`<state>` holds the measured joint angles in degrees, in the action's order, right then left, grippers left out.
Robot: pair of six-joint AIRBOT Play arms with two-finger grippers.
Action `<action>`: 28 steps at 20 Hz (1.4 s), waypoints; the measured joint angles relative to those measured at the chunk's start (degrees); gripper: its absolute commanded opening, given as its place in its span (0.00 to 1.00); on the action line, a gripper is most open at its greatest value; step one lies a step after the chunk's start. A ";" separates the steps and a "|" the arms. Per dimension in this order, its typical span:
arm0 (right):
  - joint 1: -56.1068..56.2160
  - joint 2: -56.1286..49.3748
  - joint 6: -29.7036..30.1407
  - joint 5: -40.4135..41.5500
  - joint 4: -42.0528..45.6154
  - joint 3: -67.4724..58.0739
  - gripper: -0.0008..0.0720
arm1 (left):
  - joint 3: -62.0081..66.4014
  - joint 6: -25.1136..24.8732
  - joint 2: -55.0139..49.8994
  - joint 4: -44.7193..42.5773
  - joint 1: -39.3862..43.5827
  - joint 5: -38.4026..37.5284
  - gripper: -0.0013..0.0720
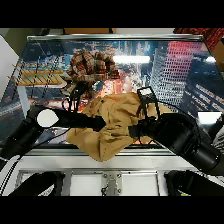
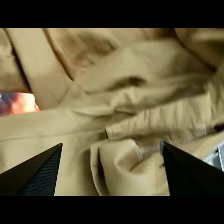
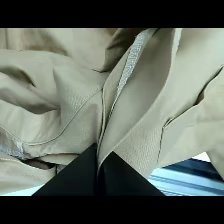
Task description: Fold the clothes and pants, and hang the long-sleeved shirts on hangers.
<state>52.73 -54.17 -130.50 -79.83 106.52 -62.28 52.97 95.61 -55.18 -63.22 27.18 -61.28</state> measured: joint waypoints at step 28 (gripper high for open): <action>-11.50 0.66 16.11 3.76 1.90 -45.31 0.03 | 63.19 -1.66 -8.50 0.22 -0.66 -4.83 0.04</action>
<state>41.23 -53.52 -114.39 -76.07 108.42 -107.59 116.16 93.95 -63.68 -63.00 26.52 -66.11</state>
